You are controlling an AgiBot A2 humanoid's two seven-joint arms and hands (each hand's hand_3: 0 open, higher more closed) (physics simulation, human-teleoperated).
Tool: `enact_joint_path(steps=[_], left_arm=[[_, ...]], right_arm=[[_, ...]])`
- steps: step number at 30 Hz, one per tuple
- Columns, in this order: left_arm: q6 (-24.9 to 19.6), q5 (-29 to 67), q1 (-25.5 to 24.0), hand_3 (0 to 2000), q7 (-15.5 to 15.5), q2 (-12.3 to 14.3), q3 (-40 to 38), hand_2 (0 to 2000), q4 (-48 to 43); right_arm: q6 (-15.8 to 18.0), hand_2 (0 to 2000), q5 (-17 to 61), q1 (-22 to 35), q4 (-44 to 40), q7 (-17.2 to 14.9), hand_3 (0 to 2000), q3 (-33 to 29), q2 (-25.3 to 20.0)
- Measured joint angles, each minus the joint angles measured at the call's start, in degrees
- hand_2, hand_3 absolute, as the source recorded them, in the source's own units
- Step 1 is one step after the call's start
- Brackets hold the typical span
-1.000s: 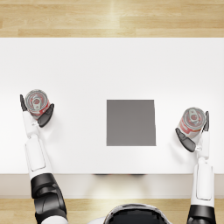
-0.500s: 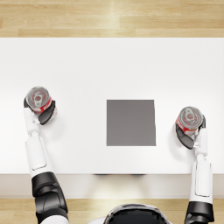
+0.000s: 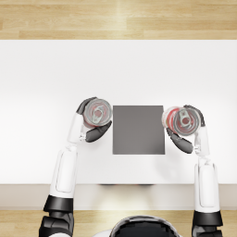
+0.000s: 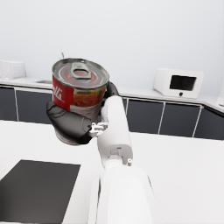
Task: Pick up the red can on the left and place it in the middle, then pick up the red can on the right and place it on top of the can in the middle
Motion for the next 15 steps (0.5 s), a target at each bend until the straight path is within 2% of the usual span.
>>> enact_joint_path(steps=[5, 10, 15], left_arm=[[-0.12, 0.01, 0.41, 1520, 0.01, 1.57, 8.92, 2000, -2.50], [-0.16, 0.02, 1.40, 1520, 0.00, 3.57, 14.89, 2000, 0.16], [-0.09, -10.64, 2.54, 1520, 0.01, 5.67, 18.77, 2000, 6.87]], right_arm=[[0.50, 2000, -0.01, 1.31, 0.80, -0.01, 1520, 1.73, -0.72], [0.87, 2000, -0.01, 2.04, 1.22, -0.02, 1520, 2.25, -1.29], [0.87, 2000, 0.00, 2.08, 1.36, -0.06, 1520, 1.97, -1.68]])
